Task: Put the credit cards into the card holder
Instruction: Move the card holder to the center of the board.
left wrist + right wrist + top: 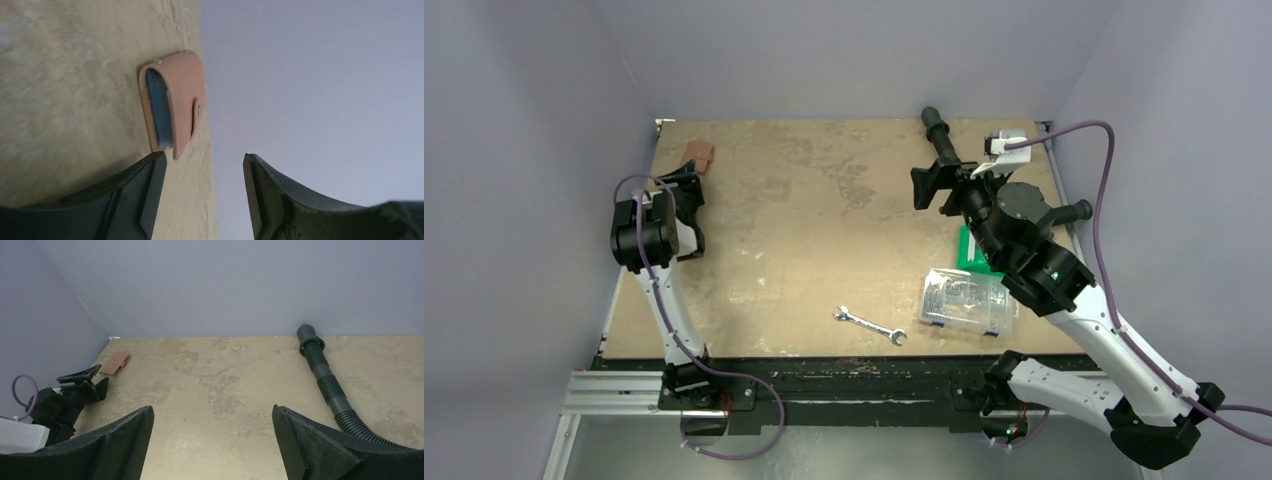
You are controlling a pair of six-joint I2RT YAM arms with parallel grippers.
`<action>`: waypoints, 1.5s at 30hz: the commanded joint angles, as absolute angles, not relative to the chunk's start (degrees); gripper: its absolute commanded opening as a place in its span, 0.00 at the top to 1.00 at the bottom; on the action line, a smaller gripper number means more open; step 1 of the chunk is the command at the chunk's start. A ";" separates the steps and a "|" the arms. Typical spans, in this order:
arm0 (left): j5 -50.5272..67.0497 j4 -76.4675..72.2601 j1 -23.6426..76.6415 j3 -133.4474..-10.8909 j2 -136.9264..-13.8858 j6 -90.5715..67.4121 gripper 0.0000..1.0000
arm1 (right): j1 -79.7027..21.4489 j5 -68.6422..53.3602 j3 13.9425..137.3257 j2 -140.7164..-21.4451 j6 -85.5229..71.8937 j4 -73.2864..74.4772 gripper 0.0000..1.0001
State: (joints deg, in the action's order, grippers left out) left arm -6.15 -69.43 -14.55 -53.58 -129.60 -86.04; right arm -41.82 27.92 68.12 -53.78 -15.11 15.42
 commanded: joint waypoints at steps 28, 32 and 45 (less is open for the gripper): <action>-6.10 -30.34 2.44 -37.11 -94.15 -69.25 1.00 | -41.62 16.47 60.54 -61.98 -18.76 12.03 0.01; -5.31 -37.66 9.27 -25.64 -86.67 -73.47 1.00 | -41.61 7.01 58.85 -65.43 -18.04 10.75 0.01; -5.68 0.96 20.92 -26.70 -63.11 -57.20 0.39 | -41.70 0.69 53.01 -69.70 -20.32 4.14 0.01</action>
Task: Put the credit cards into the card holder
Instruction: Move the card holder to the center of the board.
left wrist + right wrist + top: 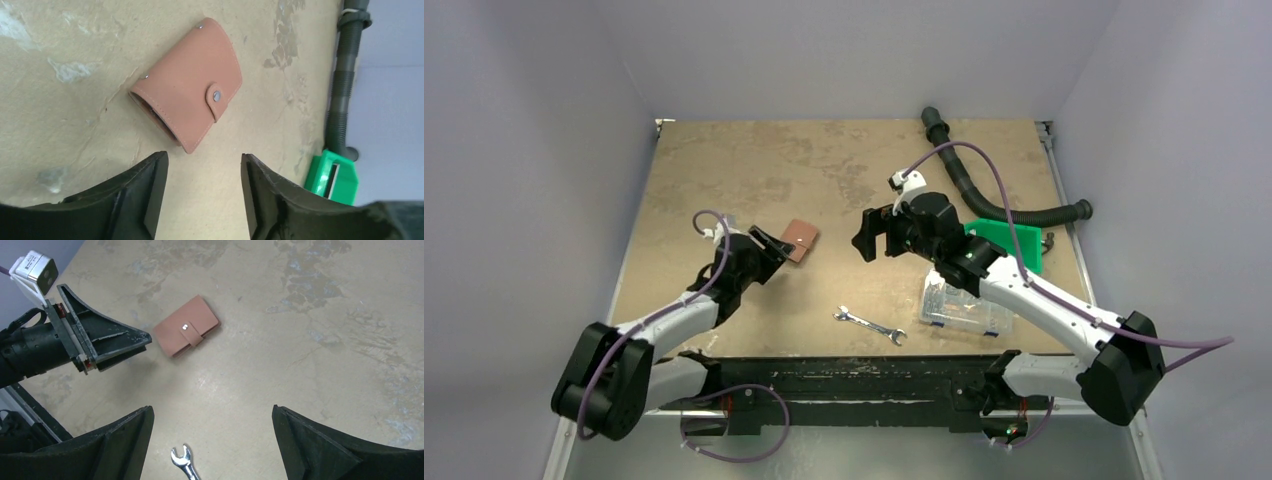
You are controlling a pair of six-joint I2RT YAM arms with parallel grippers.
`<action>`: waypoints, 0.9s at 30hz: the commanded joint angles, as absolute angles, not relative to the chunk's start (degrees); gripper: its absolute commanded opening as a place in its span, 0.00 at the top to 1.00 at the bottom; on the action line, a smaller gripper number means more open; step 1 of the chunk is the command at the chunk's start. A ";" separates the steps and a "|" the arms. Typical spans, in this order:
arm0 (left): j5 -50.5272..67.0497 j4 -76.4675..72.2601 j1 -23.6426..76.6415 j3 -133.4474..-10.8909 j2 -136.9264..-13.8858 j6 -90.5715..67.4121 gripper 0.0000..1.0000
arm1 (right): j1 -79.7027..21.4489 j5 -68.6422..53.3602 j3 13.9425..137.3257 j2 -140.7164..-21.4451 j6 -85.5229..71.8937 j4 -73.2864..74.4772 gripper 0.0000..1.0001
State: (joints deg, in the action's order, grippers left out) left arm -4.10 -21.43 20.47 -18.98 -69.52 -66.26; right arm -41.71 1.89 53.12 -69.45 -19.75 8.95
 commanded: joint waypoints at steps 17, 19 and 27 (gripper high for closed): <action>13.86 19.16 9.74 -70.50 -101.93 -33.29 0.38 | -41.75 -16.70 61.23 -90.30 -34.16 -2.61 0.01; 16.04 19.27 9.80 -73.26 -106.81 -31.79 0.47 | -41.74 -17.90 60.56 -91.98 -35.77 -4.40 0.01; 14.73 19.28 7.91 -72.75 -114.18 -27.14 0.36 | -41.70 -20.42 61.03 -97.83 -37.87 -8.26 0.01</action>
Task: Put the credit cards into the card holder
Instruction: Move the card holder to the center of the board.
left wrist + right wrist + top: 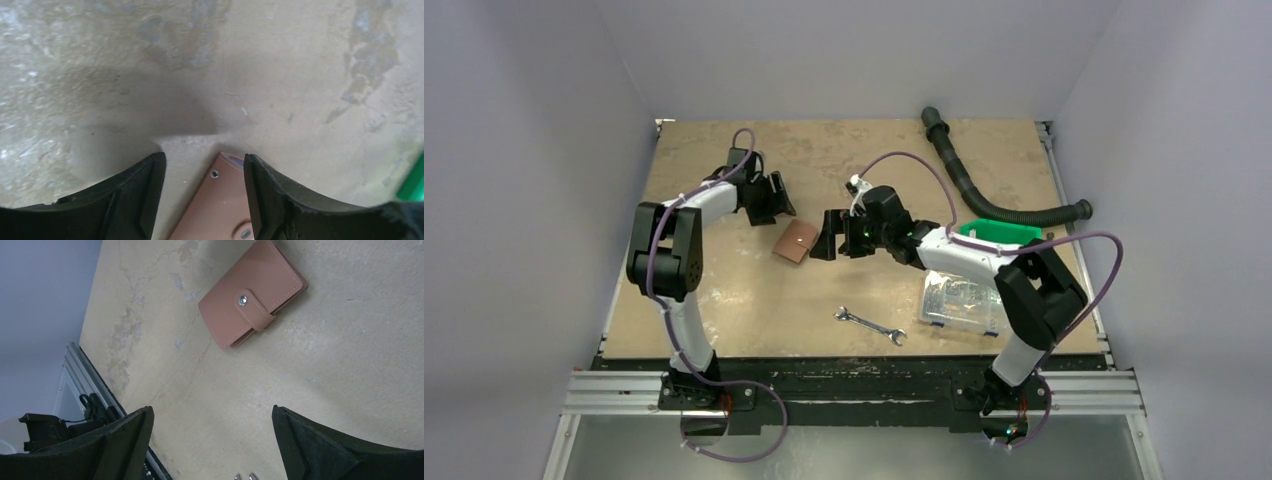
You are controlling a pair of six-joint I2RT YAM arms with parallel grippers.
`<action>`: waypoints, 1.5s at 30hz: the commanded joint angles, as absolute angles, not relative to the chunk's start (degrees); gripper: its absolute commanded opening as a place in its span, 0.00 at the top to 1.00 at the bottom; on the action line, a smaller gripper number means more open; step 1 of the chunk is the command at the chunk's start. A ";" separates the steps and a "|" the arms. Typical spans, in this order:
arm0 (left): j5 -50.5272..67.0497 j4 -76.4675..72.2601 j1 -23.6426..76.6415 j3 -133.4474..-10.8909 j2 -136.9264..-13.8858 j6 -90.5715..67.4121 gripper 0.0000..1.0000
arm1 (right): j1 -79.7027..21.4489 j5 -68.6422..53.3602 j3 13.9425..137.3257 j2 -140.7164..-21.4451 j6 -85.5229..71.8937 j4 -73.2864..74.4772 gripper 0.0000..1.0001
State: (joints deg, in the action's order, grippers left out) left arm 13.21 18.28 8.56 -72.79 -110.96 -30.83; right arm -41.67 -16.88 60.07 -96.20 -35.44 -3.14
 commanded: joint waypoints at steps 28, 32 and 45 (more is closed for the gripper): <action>23.80 14.73 10.18 -48.19 -84.49 -33.74 0.33 | -44.38 -23.62 51.01 -94.97 -35.15 -14.36 0.19; 16.22 20.22 4.07 -46.93 -80.30 -32.19 0.32 | -48.13 -24.98 52.08 -96.26 -33.31 -13.90 0.18; 25.45 7.87 3.87 -35.62 -85.34 -37.05 0.52 | -57.12 -30.22 53.67 -106.67 -41.18 -25.29 0.57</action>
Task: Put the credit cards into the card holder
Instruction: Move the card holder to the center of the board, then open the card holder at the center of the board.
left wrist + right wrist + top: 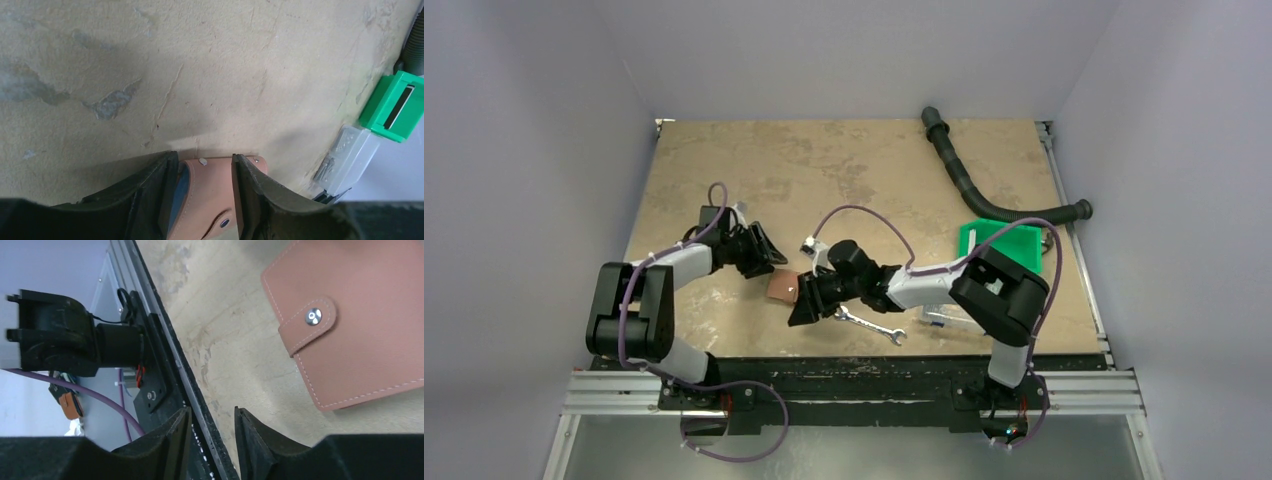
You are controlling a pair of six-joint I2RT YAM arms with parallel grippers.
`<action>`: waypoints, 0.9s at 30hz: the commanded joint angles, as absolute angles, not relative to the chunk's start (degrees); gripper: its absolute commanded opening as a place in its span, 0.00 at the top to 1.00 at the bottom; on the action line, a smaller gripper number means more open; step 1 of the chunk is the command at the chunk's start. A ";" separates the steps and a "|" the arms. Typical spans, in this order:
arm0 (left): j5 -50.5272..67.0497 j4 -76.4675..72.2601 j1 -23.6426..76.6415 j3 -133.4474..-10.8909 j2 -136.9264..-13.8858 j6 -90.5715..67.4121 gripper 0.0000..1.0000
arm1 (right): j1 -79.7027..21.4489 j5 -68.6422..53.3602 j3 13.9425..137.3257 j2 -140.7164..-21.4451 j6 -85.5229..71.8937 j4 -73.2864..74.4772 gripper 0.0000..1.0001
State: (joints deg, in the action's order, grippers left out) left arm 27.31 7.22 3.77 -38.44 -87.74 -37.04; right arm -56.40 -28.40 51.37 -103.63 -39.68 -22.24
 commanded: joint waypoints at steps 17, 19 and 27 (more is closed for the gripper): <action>29.36 3.40 18.28 -23.93 -65.11 -55.25 0.56 | -39.42 -18.82 63.86 -109.03 -31.61 -10.13 0.49; 28.98 6.71 18.07 -25.75 -63.48 -53.00 0.55 | -39.45 -16.30 63.29 -106.82 -29.22 -7.17 0.45; 25.25 22.87 8.50 -48.76 -76.87 -35.46 0.58 | -42.57 -0.41 67.27 -103.94 -36.17 6.63 0.30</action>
